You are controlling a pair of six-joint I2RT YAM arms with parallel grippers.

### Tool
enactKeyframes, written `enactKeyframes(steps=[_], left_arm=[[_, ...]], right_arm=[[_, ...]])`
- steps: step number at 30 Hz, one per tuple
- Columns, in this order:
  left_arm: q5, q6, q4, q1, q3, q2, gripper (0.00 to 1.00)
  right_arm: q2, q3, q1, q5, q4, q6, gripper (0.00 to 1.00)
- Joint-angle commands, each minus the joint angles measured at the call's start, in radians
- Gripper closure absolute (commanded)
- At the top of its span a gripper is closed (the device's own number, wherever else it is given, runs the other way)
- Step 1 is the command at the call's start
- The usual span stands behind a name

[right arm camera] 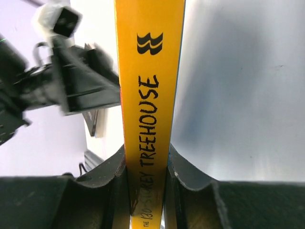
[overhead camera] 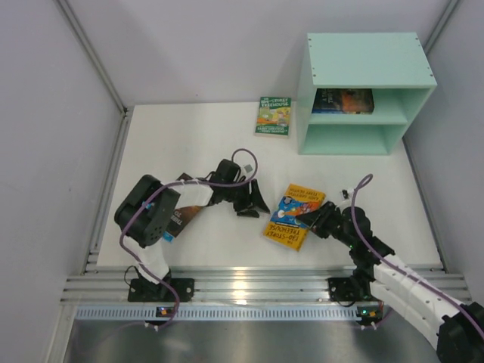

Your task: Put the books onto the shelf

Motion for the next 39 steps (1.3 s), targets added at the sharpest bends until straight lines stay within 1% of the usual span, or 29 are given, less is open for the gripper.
enactKeyframes(steps=[1, 2, 3, 5, 6, 7, 8, 9, 11, 12, 14, 15, 17, 18, 20, 21, 23, 25, 28, 30, 32, 34, 36, 38, 39], left_arm=[[-0.136, 0.080, -0.247, 0.033, 0.085, -0.182, 0.34], [-0.144, 0.089, -0.279, 0.032, 0.104, -0.210, 0.11], [-0.148, 0.097, -0.302, 0.033, 0.133, -0.241, 0.01], [-0.150, 0.089, -0.332, 0.033, 0.145, -0.328, 0.01], [-0.148, 0.075, -0.334, 0.033, 0.142, -0.359, 0.01], [-0.148, 0.068, -0.334, 0.033, 0.139, -0.421, 0.01], [-0.151, 0.065, -0.339, 0.033, 0.135, -0.452, 0.01], [-0.150, 0.057, -0.346, 0.032, 0.127, -0.481, 0.01], [-0.156, 0.052, -0.362, 0.033, 0.118, -0.566, 0.01], [-0.151, 0.043, -0.368, 0.032, 0.104, -0.595, 0.01], [-0.156, 0.032, -0.374, 0.032, 0.076, -0.673, 0.01], [-0.164, 0.020, -0.385, 0.033, 0.070, -0.719, 0.01], [-0.171, -0.001, -0.389, 0.033, 0.038, -0.767, 0.01], [-0.183, -0.006, -0.388, 0.032, 0.029, -0.807, 0.01], [-0.199, -0.012, -0.389, 0.033, 0.012, -0.834, 0.01], [-0.220, -0.009, -0.402, 0.032, 0.015, -0.851, 0.01], [-0.236, -0.002, -0.431, 0.033, 0.044, -0.853, 0.01], [-0.234, -0.001, -0.461, 0.033, 0.067, -0.850, 0.01], [-0.236, -0.005, -0.469, 0.033, 0.102, -0.848, 0.01], [-0.248, -0.003, -0.471, 0.033, 0.116, -0.856, 0.01], [-0.271, -0.003, -0.469, 0.033, 0.118, -0.861, 0.01], [-0.285, 0.000, -0.466, 0.033, 0.121, -0.865, 0.01], [-0.299, 0.009, -0.463, 0.032, 0.130, -0.855, 0.01], [-0.303, 0.028, -0.465, 0.033, 0.148, -0.839, 0.01], [-0.305, 0.035, -0.463, 0.032, 0.157, -0.819, 0.01]], right_arm=[[-0.065, 0.080, -0.025, 0.076, -0.029, 0.005, 1.00], [-0.088, 0.090, -0.039, 0.099, -0.045, 0.002, 1.00], [-0.092, 0.101, -0.069, 0.110, -0.060, -0.004, 1.00], [-0.085, 0.139, -0.111, 0.121, -0.092, -0.014, 1.00], [-0.078, 0.164, -0.164, 0.118, -0.102, -0.021, 1.00], [-0.067, 0.178, -0.194, 0.110, -0.103, -0.025, 1.00], [-0.047, 0.190, -0.226, 0.089, -0.103, -0.033, 1.00], [-0.035, 0.215, -0.290, 0.076, -0.103, -0.045, 1.00], [-0.004, 0.238, -0.353, 0.047, -0.102, -0.053, 1.00], [0.003, 0.256, -0.416, 0.035, -0.092, -0.062, 1.00], [0.036, 0.275, -0.473, 0.004, -0.079, -0.071, 1.00], [0.049, 0.287, -0.531, -0.006, -0.048, -0.073, 1.00], [0.086, 0.291, -0.573, -0.036, -0.007, -0.062, 1.00], [0.100, 0.293, -0.612, -0.042, 0.035, -0.053, 1.00], [0.140, 0.290, -0.674, -0.059, 0.079, -0.012, 1.00], [0.157, 0.281, -0.694, -0.072, 0.151, 0.004, 1.00], [0.218, 0.273, -0.746, -0.120, 0.234, 0.047, 1.00], [0.285, 0.276, -0.774, -0.154, 0.329, 0.068, 1.00], [0.368, 0.276, -0.801, -0.149, 0.464, 0.113, 1.00], [0.416, 0.282, -0.801, -0.137, 0.557, 0.136, 1.00], [0.494, 0.290, -0.801, -0.120, 0.608, 0.165, 1.00], [0.577, 0.288, -0.801, -0.096, 0.714, 0.194, 1.00], [0.631, 0.307, -0.801, -0.088, 0.815, 0.217, 1.00], [0.718, 0.334, -0.797, -0.088, 0.851, 0.238, 1.00], [0.747, 0.350, -0.791, -0.082, 0.927, 0.243, 1.00]])
